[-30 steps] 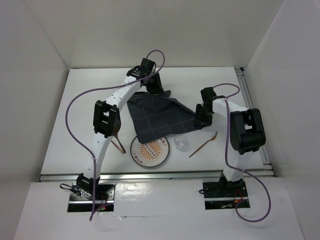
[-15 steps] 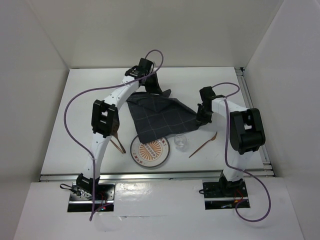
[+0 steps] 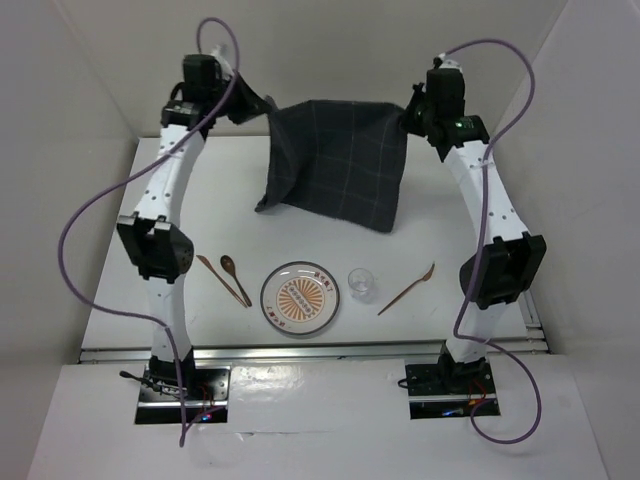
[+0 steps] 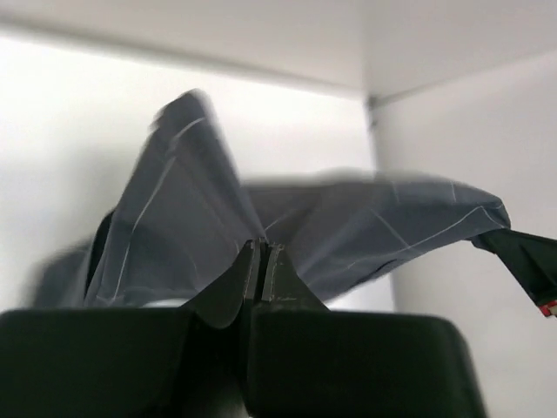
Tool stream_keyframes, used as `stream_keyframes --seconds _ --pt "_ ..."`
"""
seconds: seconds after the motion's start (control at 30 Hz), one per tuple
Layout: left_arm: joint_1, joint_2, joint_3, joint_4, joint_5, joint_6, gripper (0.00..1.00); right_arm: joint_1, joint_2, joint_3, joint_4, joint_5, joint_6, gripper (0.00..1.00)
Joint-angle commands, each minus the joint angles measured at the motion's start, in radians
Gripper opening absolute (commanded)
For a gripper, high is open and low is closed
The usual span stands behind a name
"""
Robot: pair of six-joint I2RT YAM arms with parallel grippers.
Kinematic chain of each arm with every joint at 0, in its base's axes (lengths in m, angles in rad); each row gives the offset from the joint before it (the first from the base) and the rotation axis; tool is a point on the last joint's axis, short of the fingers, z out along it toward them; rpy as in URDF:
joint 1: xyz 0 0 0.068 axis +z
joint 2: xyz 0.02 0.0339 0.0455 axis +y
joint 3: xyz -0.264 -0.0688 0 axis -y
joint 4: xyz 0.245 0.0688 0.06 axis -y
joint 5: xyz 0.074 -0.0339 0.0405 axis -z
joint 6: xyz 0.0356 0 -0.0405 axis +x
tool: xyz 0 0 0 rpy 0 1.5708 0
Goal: Set the dinner table for one person
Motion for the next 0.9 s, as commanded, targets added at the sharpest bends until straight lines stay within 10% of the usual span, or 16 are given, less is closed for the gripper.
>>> stream_keyframes --seconds 0.0,0.5,0.87 --pt "0.092 -0.161 0.060 0.096 0.078 -0.054 0.00 0.005 -0.069 0.117 0.041 0.016 -0.028 0.00" --pt "0.144 -0.738 -0.380 -0.016 0.009 0.062 0.00 0.171 -0.549 -0.205 0.060 0.051 -0.085 0.00" --pt "-0.010 -0.634 -0.657 -0.111 0.099 0.136 0.00 0.171 -0.615 -0.411 0.023 0.077 -0.085 0.00"
